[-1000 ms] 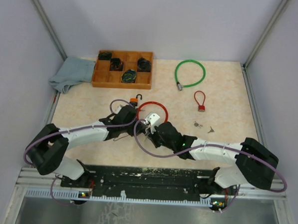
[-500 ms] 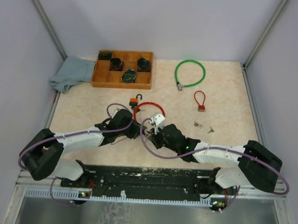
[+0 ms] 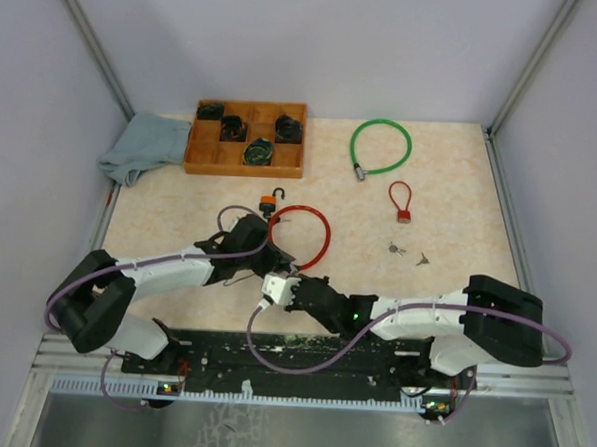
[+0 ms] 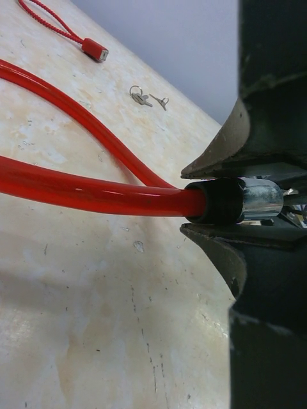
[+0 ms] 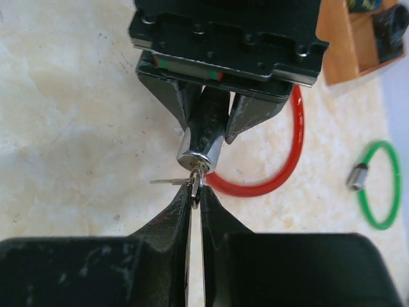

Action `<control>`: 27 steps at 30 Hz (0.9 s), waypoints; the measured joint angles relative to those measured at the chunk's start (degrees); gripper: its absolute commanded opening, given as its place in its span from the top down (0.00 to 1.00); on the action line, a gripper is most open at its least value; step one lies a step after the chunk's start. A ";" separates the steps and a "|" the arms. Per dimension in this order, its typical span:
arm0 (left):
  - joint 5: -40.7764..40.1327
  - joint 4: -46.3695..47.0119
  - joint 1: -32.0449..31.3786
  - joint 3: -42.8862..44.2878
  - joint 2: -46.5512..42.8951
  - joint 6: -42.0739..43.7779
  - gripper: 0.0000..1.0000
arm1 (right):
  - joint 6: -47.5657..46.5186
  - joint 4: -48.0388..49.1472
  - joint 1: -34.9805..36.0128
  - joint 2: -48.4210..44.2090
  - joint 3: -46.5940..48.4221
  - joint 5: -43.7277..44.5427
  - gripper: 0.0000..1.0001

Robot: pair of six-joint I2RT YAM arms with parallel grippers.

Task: Unlock with the key

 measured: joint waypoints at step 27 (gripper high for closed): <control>5.38 7.48 8.74 -5.16 0.24 3.82 1.00 | 21.31 -5.99 -7.30 -14.80 0.52 -13.33 0.54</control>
